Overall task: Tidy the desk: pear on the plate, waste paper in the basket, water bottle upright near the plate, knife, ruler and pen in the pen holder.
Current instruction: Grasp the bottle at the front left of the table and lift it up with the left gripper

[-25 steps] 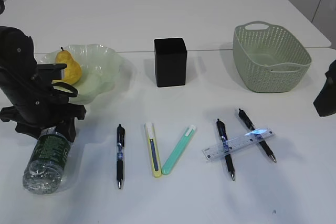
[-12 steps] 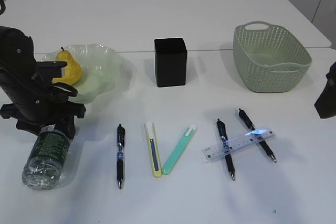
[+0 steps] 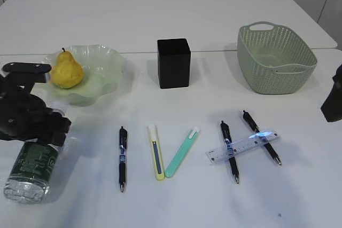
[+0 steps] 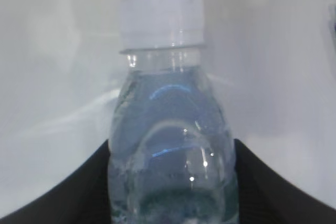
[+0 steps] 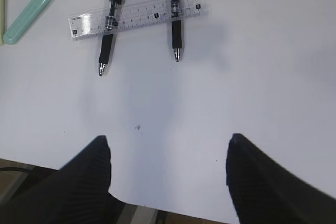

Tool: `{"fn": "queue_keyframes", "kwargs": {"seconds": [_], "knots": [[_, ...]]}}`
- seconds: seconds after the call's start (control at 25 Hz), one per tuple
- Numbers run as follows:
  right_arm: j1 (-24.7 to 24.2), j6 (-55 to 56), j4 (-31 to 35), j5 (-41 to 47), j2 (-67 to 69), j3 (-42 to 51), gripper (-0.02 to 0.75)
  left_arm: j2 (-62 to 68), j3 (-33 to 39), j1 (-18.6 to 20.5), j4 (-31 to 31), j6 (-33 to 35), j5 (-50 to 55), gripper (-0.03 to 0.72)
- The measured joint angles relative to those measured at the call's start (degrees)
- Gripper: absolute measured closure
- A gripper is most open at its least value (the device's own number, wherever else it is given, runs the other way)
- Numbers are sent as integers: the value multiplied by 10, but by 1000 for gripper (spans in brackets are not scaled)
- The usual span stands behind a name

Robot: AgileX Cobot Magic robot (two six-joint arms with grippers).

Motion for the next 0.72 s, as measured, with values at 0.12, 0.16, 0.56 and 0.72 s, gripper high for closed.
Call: {"fn": "queue_keyframes", "kwargs": {"seconds": [0.12, 0.16, 0.56, 0.72], "knots": [[0, 0, 0, 0, 0, 0, 230, -53, 55, 0, 0, 0, -53, 275], [0, 0, 0, 0, 0, 0, 230, -66, 71, 0, 0, 0, -71, 275], [0, 0, 0, 13, 0, 0, 230, -168, 201, 0, 19, 1, -295, 275], [0, 0, 0, 14, 0, 0, 230, -169, 261, 0, 29, 1, -466, 275]]}}
